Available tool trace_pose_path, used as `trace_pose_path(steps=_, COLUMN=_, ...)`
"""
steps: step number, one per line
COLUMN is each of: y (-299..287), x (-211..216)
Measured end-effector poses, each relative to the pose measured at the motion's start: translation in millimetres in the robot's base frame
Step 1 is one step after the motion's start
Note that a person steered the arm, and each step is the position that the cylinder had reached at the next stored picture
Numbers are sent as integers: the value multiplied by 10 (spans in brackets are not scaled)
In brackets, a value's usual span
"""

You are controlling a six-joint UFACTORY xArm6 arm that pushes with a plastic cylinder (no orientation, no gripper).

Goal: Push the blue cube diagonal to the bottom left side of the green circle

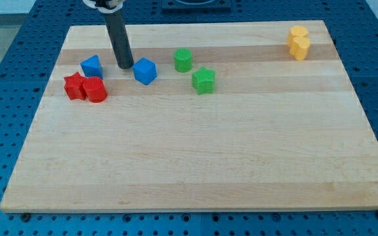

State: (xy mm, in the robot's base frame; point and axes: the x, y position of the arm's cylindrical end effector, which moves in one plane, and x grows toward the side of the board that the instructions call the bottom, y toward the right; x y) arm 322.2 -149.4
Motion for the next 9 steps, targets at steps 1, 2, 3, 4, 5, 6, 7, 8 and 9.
trace_pose_path(steps=1, y=425, x=74)
trace_pose_path(steps=2, y=551, x=80)
trace_pose_path(steps=3, y=488, x=59)
trace_pose_path(steps=4, y=192, x=-106)
trace_pose_path(steps=5, y=195, x=261)
trace_pose_path(steps=6, y=239, x=446)
trace_pose_path(steps=7, y=320, x=716)
trace_pose_path(steps=8, y=392, x=735)
trace_pose_path(steps=9, y=471, x=710)
